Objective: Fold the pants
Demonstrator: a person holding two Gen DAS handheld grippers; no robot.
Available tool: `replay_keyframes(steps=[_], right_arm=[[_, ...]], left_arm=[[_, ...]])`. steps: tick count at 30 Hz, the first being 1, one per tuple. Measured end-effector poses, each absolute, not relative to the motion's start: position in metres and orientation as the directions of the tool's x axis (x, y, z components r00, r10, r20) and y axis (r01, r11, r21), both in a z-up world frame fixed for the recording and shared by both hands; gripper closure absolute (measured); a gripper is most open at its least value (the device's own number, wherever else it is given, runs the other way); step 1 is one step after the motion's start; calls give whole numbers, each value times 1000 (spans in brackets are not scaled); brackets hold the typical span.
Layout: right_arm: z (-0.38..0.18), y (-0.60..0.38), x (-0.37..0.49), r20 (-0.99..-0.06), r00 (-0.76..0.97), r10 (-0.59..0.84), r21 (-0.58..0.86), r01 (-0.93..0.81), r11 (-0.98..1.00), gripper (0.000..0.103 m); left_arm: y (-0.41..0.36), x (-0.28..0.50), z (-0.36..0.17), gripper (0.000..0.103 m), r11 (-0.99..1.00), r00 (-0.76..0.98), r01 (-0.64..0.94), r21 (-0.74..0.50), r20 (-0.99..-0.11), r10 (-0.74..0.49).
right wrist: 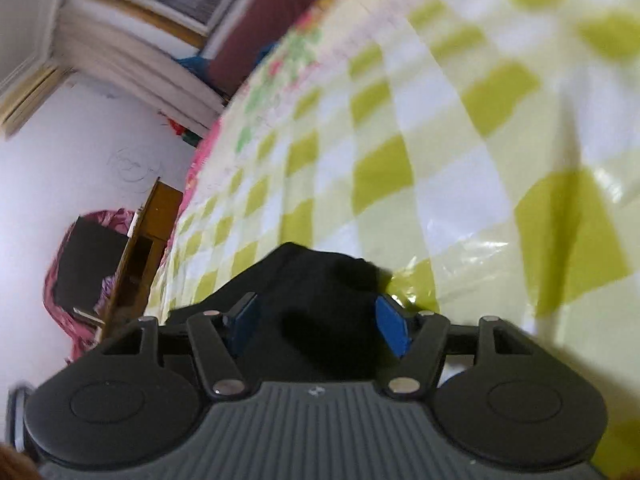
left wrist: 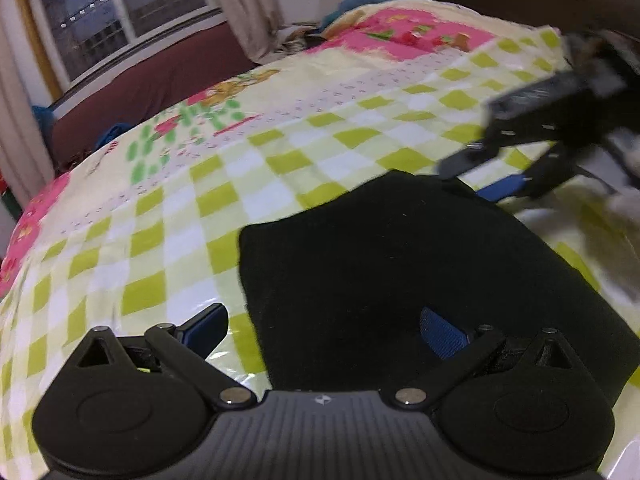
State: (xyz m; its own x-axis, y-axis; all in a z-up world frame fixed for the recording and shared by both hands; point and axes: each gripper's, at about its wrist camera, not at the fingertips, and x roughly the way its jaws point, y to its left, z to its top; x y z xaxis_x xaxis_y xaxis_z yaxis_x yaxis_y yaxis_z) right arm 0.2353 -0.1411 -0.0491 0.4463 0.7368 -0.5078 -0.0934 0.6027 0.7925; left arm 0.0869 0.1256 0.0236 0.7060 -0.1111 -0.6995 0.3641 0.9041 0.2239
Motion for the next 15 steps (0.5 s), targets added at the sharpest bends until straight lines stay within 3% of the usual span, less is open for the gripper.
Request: replay_keyframes(steps=[2, 4, 6, 9, 12, 13, 15], right_arm=[[-57, -135, 248, -505, 426, 751, 807, -77, 586, 37], [-58, -130, 259, -491, 424, 761, 823, -62, 565, 49], [-57, -130, 271, -503, 422, 755, 815, -59, 576, 81], [-53, -125, 280, -533, 416, 737, 785, -81, 614, 91], [-49, -126, 290, -562, 433, 704, 749, -94, 656, 94], [-47, -130, 295, -566, 464, 682, 739, -82, 669, 101], [-37, -139, 299, -570, 525, 632, 717, -59, 695, 101]], left_arm=[[128, 90, 17, 0, 903, 694, 377, 205, -709, -129], [134, 94, 14, 0, 911, 679, 380, 161, -717, -156], [141, 97, 11, 0, 920, 665, 374, 118, -726, -177], [144, 98, 6, 0, 923, 662, 371, 102, -726, -186], [147, 99, 2, 0, 926, 654, 370, 73, -729, -204], [148, 100, 2, 0, 927, 651, 369, 64, -730, -209], [147, 100, 1, 0, 930, 649, 364, 58, -732, -208]])
